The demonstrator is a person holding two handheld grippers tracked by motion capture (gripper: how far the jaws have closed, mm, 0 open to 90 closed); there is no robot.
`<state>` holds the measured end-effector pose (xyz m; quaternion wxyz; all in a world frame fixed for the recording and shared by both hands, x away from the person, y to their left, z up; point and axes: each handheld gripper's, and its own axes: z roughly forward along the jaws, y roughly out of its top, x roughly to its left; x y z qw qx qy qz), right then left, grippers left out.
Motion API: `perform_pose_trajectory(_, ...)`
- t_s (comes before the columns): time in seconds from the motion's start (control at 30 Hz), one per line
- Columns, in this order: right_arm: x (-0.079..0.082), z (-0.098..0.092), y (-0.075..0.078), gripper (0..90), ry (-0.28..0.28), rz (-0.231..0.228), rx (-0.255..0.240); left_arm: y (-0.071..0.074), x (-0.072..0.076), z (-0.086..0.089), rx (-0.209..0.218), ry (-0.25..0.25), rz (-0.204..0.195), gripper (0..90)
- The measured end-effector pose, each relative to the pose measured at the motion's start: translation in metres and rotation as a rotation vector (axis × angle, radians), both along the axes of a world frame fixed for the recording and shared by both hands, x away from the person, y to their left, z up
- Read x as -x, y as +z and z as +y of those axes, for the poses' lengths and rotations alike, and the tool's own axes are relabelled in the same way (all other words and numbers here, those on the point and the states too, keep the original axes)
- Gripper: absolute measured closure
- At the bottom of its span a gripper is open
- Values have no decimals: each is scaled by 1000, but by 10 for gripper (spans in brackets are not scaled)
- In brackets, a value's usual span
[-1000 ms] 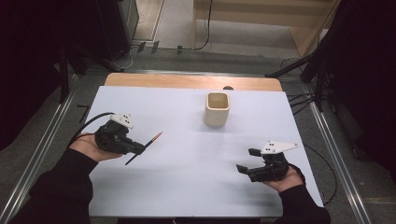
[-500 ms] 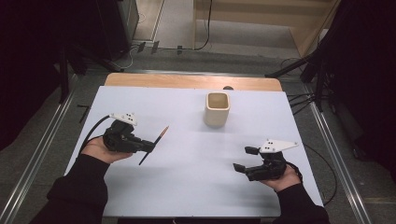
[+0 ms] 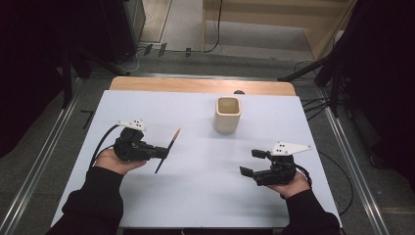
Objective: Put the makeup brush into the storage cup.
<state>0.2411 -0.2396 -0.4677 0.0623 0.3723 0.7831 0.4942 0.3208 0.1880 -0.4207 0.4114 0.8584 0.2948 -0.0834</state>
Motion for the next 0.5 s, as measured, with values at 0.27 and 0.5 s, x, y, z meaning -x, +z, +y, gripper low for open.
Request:
perform_pose_trajectory(0.27,-7,10,2,194,5,1,-18,-3,7,-4,57,35,5,851)
perform_pose_trajectory(0.5,-10,20,8,221,6,-16,-69,-4,12,-10,95,31,6,851)
